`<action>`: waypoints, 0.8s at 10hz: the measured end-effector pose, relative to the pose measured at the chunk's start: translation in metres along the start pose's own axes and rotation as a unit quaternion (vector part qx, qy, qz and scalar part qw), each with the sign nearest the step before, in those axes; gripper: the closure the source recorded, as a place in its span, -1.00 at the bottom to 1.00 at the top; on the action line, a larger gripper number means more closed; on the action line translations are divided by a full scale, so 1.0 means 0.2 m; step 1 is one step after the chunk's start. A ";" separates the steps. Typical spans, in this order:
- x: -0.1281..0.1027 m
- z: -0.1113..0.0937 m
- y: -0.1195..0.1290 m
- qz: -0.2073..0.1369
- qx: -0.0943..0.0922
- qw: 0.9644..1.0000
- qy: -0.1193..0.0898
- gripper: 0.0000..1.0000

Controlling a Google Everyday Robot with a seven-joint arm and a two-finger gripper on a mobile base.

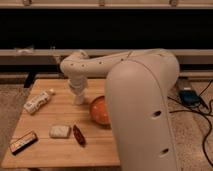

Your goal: Place the ceramic cup in the ceramic bowl

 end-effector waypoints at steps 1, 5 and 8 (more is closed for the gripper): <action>-0.06 0.02 0.02 -0.016 -0.001 1.000 0.002 -0.60; -0.17 0.17 0.04 -0.042 -0.021 0.999 0.018 -0.60; -0.16 0.32 0.05 -0.041 -0.037 0.998 0.033 -0.39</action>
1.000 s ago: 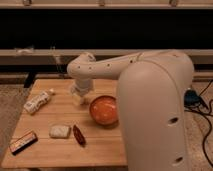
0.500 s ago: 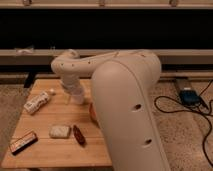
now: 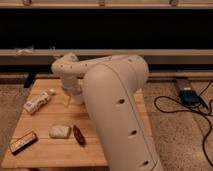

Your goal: Place the ceramic cup in the ceramic bowl

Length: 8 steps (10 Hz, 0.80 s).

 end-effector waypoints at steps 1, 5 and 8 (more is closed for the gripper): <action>0.01 0.05 0.00 0.001 -0.002 1.000 0.006 -0.20; 0.09 0.06 0.01 0.014 0.013 1.000 0.007 0.62; 0.14 -0.13 0.06 0.014 0.033 0.999 -0.022 1.00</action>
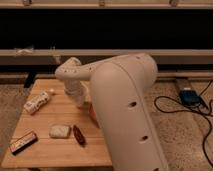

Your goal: Place the ceramic cup in the ceramic bowl

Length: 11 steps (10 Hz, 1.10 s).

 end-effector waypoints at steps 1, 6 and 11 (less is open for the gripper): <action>0.02 -0.07 0.01 0.000 0.009 1.000 -0.010 1.00; 0.31 -0.36 0.06 0.018 0.053 0.997 -0.044 1.00; 0.62 -0.32 -0.06 0.085 0.066 0.994 -0.017 0.61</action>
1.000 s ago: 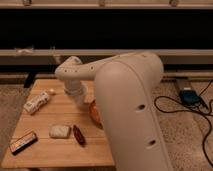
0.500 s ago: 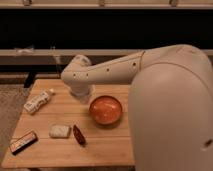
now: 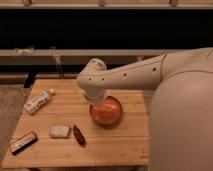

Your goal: Place the ceramic cup in the ceramic bowl

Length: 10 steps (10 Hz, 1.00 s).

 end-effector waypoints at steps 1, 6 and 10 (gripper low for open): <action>0.03 0.06 -0.02 0.009 -0.001 1.000 0.011 0.41; 0.15 0.32 -0.08 0.045 -0.016 0.997 0.064 -0.56; 0.20 0.40 -0.08 0.056 -0.024 0.994 0.086 -0.60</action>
